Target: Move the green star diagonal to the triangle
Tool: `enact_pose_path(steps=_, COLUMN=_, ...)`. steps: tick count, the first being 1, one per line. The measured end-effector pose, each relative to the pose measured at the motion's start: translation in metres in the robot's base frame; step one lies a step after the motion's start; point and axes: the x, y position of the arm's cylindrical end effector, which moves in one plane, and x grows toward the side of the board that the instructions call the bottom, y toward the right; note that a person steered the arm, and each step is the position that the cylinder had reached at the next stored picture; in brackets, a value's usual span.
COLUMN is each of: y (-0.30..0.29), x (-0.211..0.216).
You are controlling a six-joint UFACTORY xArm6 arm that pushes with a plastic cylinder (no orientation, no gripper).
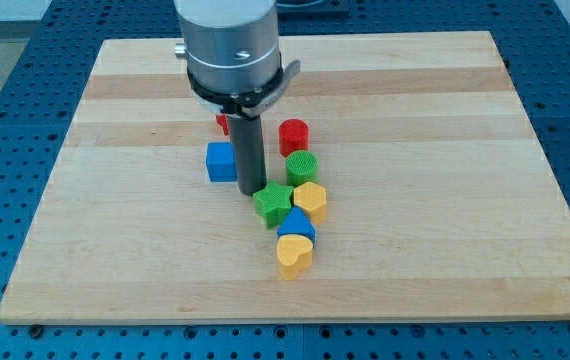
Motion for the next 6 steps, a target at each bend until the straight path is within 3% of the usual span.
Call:
enact_pose_path(steps=2, y=0.023, x=-0.013)
enact_pose_path(steps=4, y=0.035, x=0.013)
enact_pose_path(steps=6, y=0.006, x=0.042)
